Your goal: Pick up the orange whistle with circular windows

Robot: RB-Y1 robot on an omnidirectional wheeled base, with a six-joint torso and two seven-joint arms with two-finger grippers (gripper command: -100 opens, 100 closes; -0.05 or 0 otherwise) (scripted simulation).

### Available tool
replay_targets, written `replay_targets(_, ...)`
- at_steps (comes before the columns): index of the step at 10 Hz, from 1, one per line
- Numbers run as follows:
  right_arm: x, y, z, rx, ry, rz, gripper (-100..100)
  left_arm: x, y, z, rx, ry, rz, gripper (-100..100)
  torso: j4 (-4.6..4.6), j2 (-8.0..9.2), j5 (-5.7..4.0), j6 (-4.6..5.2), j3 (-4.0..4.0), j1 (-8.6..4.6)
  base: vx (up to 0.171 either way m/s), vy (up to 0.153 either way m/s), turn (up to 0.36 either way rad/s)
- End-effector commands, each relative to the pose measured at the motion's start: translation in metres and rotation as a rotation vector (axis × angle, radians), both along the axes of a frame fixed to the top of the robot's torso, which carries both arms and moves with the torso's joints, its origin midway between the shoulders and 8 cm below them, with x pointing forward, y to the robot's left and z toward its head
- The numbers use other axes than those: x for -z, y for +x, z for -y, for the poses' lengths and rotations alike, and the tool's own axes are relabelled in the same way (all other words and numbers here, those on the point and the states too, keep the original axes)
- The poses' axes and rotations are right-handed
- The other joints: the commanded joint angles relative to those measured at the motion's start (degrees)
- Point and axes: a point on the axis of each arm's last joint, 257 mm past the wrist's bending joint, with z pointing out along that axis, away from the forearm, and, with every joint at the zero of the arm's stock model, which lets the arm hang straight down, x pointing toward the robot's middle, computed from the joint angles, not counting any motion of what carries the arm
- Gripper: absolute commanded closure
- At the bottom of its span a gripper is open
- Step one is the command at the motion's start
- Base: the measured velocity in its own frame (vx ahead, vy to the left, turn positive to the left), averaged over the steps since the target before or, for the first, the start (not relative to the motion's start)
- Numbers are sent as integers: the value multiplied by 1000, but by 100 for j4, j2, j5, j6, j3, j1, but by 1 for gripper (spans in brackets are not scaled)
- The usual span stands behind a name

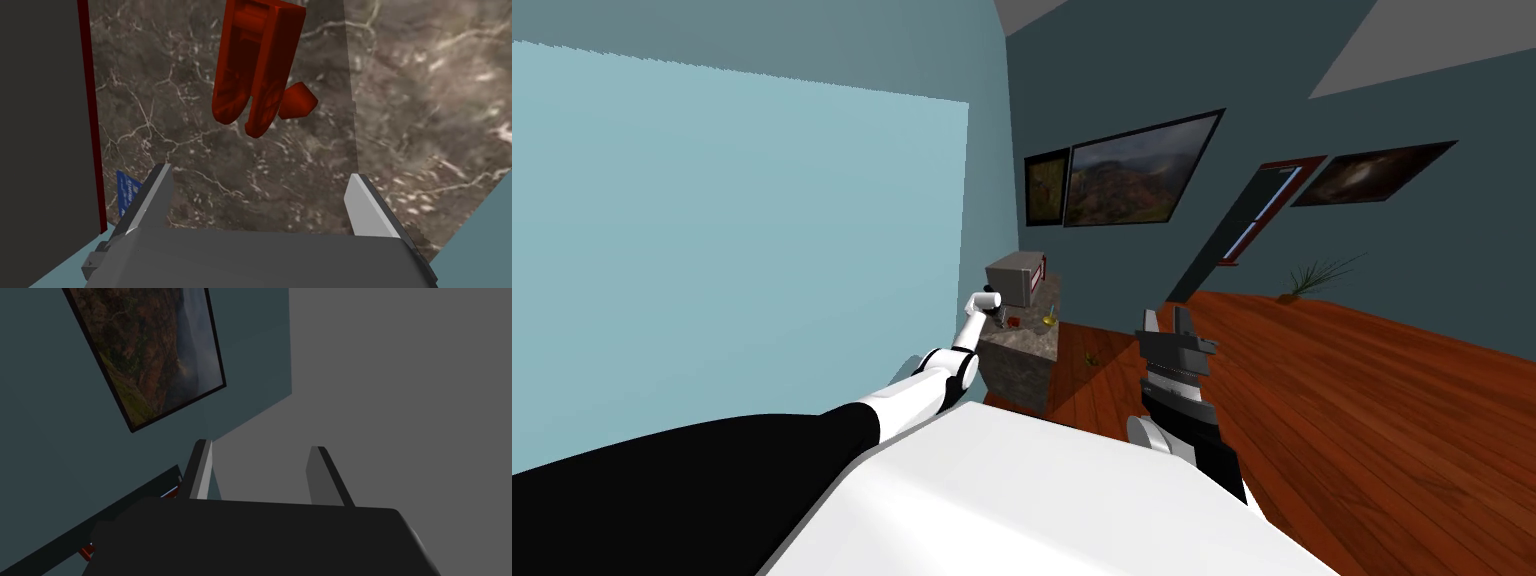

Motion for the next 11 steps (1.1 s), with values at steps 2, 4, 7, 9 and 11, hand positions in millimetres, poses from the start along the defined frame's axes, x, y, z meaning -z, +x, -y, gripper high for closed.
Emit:
replay_targets(2, 0, 0, 0, 0, 0, 0, 0, 7, -16, -1, -12, -16, -100, -100, -2, -8, -3, 0, -5, -14, 106, -101, 91)
replay_targets(4, 0, 0, 0, 0, 0, 0, 0, 12, -27, 0, -19, -25, -164, -100, -4, -16, -2, 1, -9, -8, 117, -71, 59)
replay_targets(7, 0, 0, 0, 0, 0, 0, 0, 16, -33, -1, -22, -31, -194, -100, 4, 23, 3, 0, 12, 15, 6, -23, 50)
replay_targets(9, 0, 0, 0, 0, 0, 0, 0, 22, -33, -17, -34, -31, -199, -100, 6, 29, 5, 0, 16, 23, -5, -20, -46)
replay_targets(11, 0, 0, 0, 0, 0, 0, 0, 26, -33, -32, -45, -32, -200, -100, 7, 34, 1, 1, 19, 3, -13, -64, -71)
